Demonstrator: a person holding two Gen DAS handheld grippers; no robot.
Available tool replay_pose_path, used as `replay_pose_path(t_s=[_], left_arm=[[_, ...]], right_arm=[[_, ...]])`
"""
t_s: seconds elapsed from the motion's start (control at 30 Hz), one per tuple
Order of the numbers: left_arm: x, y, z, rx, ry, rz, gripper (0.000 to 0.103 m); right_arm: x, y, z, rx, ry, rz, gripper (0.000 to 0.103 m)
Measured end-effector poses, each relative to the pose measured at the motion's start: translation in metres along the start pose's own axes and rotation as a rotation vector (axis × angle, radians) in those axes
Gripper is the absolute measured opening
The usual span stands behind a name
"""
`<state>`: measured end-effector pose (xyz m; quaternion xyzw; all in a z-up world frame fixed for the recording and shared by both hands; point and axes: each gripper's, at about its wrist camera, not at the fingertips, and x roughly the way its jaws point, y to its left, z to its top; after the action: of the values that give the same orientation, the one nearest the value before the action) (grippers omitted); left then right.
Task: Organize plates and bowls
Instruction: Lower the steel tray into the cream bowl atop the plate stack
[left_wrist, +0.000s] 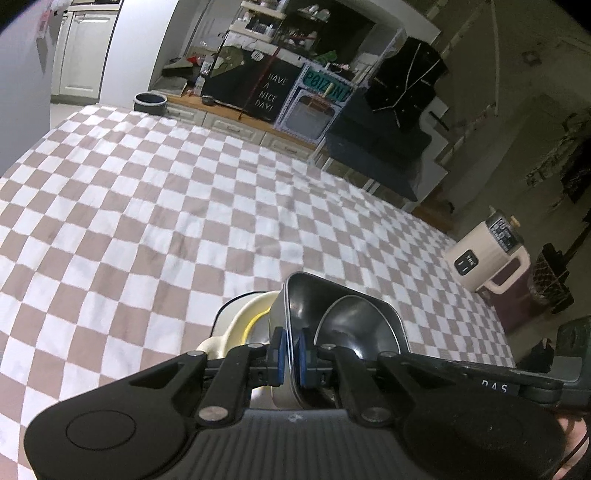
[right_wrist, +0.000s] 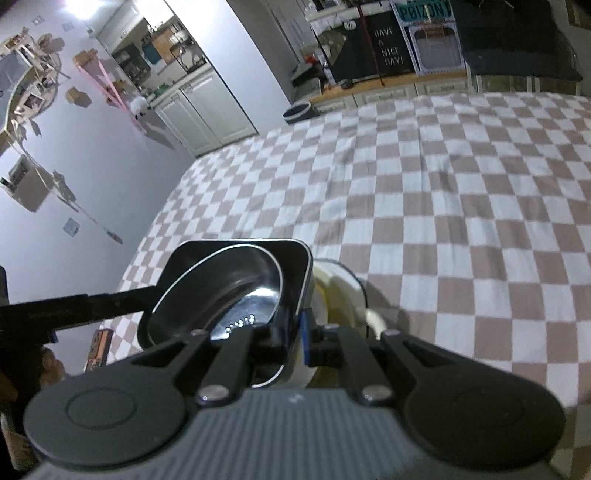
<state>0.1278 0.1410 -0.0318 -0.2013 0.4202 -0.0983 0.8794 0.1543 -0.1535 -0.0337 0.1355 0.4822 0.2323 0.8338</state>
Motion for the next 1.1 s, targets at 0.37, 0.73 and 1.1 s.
replay_pose_path(t_s=[0.37, 0.73, 1.1], left_arm=[[0.017, 0.010, -0.005, 0.016, 0.065, 0.037, 0.006], [0.028, 0.007, -0.007, 0.044, 0.090, 0.060, 0.006], [0.032, 0.008, -0.007, 0.050, 0.099, 0.056, 0.007]], right_arm=[[0.005, 0.009, -0.008, -0.039, 0.041, -0.052, 0.009], [0.021, 0.017, -0.006, -0.044, 0.059, -0.074, 0.009], [0.024, 0.017, -0.006, -0.066, 0.067, -0.078, 0.009]])
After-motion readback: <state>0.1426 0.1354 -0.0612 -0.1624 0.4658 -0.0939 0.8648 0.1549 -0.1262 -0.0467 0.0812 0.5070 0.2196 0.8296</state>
